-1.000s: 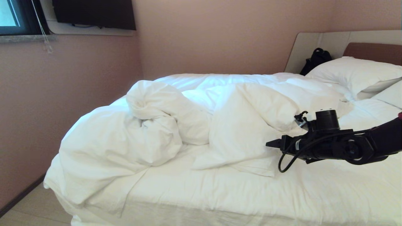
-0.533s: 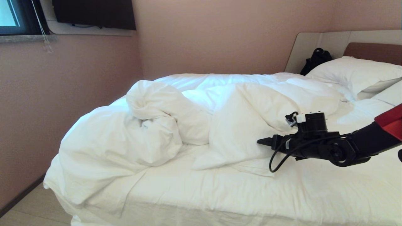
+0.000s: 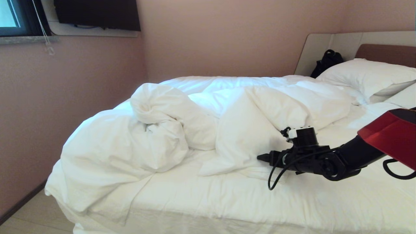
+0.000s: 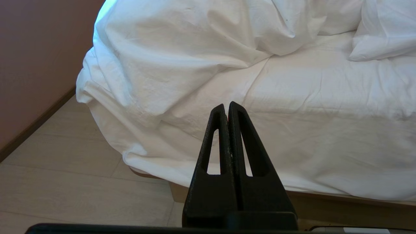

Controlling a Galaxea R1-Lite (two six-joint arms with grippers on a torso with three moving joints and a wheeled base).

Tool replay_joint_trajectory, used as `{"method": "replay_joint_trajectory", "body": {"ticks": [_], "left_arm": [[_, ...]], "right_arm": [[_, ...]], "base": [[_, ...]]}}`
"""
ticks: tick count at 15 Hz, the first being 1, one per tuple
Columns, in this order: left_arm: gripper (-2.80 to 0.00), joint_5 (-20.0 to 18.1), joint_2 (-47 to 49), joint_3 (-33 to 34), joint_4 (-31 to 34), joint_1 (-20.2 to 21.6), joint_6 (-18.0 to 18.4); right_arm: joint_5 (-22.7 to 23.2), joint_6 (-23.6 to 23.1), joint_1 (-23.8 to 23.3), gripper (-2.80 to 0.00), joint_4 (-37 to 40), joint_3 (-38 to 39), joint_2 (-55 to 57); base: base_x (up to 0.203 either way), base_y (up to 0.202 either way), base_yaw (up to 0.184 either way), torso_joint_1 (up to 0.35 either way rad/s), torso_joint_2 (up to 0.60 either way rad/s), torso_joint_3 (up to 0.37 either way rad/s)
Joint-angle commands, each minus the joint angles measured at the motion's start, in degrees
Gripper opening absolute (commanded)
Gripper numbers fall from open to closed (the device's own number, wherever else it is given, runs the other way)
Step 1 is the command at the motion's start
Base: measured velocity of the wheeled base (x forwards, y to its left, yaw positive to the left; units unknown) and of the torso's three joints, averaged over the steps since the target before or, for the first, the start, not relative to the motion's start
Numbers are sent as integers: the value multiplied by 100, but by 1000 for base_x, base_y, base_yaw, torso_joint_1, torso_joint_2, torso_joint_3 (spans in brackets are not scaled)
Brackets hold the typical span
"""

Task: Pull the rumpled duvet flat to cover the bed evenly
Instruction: Hold the folded corner of the quilt

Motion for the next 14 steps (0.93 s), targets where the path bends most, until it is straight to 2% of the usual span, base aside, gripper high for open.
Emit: {"method": "replay_joint_trajectory", "body": {"ticks": [1,2,11,14], "left_arm": [[-280,2,9,-1,3,0,0],[-280,2,7,-1,3,0,0],[-280,2,9,-1,3,-4,0],[-280,2,9,-1,3,-4,0]], "right_arm": [[-176,-26,19,0,-153,4,170],[-201,-26,19,-280,-153,-4,187],[-255,-17,46,-280,-153,30,97],[-262,3,125,-280,-135,93,-302]], "base": [[0,0,0,0,0,0],[0,0,0,0,0,0],[0,0,0,0,0,0],[0,0,0,0,0,0]]}}
